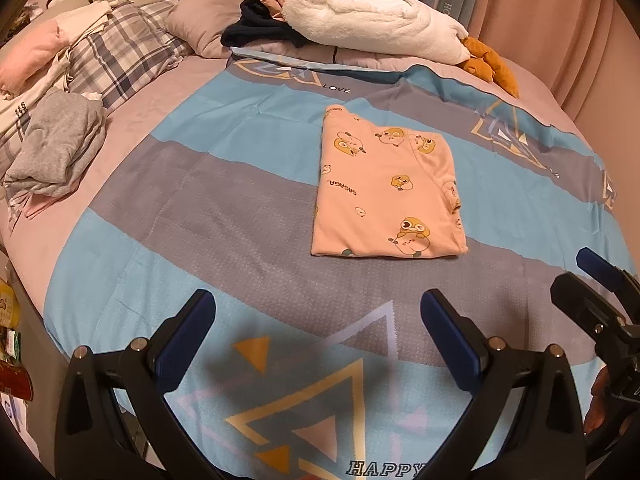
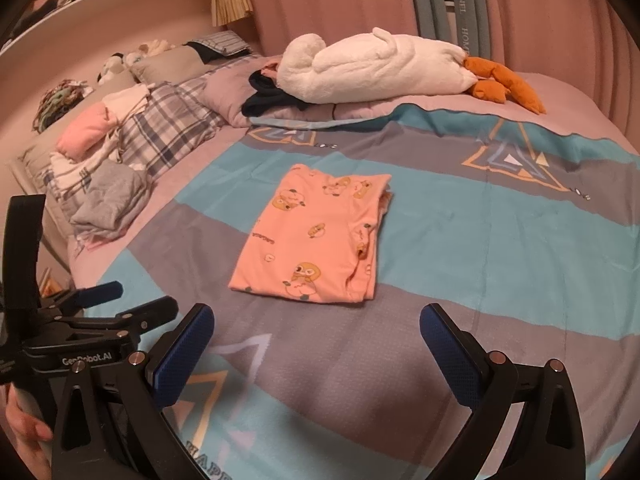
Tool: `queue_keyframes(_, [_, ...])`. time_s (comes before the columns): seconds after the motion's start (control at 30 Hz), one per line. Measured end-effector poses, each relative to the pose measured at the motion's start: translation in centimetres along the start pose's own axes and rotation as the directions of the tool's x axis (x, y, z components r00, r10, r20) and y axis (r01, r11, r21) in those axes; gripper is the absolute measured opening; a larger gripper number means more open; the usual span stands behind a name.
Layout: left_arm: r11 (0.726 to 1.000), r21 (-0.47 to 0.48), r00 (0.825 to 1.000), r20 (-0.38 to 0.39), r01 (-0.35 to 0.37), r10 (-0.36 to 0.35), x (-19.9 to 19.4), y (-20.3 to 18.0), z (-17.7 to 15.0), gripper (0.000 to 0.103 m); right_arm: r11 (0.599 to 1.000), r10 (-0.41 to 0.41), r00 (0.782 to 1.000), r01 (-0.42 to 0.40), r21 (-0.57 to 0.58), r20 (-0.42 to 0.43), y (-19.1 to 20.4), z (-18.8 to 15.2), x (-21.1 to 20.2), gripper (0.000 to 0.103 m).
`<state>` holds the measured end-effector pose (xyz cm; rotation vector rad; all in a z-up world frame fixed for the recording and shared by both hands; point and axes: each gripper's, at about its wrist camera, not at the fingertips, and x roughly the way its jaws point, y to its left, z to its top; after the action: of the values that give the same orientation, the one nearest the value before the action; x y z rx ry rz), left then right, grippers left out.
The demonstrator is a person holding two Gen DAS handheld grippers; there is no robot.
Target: Fold small clothes
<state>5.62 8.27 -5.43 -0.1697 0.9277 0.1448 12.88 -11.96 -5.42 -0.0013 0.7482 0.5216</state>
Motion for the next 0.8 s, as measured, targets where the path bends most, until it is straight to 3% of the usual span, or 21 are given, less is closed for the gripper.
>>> queue_keyframes(0.8, [0.999,-0.016,0.999,0.011,-0.03,0.031,-0.18,0.48,0.21,0.103,0.999,0.039,0.999,-0.039,0.004,0.0,0.31,0.7,-0.32,0.102])
